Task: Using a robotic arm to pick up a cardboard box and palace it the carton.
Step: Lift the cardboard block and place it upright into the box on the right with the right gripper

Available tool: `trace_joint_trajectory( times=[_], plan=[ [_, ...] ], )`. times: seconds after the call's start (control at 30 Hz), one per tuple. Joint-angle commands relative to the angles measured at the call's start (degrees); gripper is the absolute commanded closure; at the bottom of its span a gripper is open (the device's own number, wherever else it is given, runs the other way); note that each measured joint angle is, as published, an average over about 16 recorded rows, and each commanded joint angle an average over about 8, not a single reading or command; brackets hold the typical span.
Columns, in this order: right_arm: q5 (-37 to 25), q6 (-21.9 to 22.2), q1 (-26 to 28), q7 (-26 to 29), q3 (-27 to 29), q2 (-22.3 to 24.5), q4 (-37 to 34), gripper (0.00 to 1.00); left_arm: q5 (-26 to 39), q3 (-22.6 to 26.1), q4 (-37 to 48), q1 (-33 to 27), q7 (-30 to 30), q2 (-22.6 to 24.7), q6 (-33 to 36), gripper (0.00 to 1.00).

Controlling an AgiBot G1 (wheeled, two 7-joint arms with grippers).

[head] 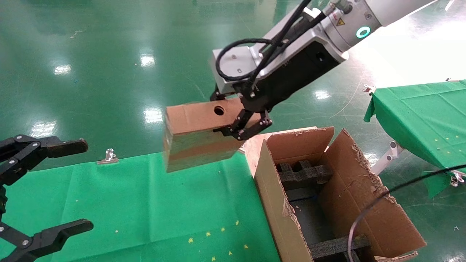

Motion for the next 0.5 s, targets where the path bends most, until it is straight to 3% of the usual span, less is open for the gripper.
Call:
trace_joint_trajectory(
  times=[0.03, 0.23, 0.5],
  plan=[
    [1.1, 0.0, 0.5, -0.7, -1.2, 0.1, -0.9, 1.0, 0.0, 0.0, 0.0, 0.0, 0.0, 0.0, 0.0, 0.0],
    [2.2, -0.3, 3.7, -0.8, -6.0, 4.8, -0.6, 1.0, 0.0, 0.0, 0.0, 0.0, 0.0, 0.0, 0.0, 0.0],
    [2.3, -0.5, 10.5, 2.1, -15.5, 15.2, 4.5, 1.0, 0.0, 0.0, 0.0, 0.0, 0.0, 0.0, 0.0, 0.0]
  ],
)
